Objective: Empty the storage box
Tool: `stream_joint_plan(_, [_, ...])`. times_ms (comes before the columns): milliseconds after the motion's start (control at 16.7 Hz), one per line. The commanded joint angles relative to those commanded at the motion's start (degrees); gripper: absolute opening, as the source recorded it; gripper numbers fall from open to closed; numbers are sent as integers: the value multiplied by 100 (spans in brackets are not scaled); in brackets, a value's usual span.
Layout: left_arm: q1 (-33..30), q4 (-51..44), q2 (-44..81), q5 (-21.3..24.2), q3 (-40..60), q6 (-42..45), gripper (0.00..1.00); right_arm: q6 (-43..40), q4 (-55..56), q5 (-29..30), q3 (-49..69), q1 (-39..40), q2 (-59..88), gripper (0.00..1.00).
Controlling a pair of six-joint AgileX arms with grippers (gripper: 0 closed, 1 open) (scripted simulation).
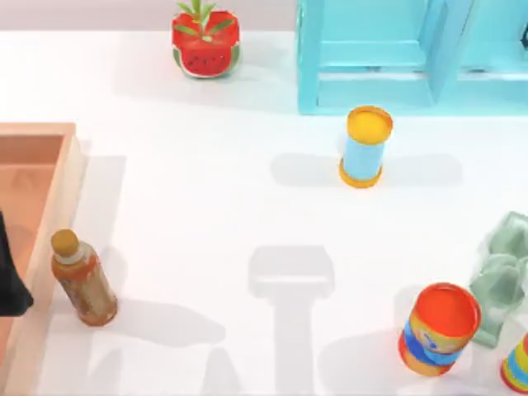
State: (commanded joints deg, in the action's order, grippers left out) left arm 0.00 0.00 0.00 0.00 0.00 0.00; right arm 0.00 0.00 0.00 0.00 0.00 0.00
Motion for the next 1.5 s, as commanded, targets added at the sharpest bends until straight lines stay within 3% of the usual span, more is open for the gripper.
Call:
stream_joint_plan(240, [68, -188, 192, 1, 183, 72, 100, 0, 0, 0, 0, 0, 0, 100])
stream_joint_plan(420, [293, -874, 923, -2, 866, 303, 100, 0, 0, 0, 0, 0, 0, 100])
stream_joint_plan(1140, [1476, -5248, 7131, -15, 5283, 1527, 100, 0, 0, 0, 0, 0, 0, 100])
stream_joint_plan(1500, [1883, -6715, 8921, -3, 6755, 1992, 100, 0, 0, 0, 0, 0, 0, 100])
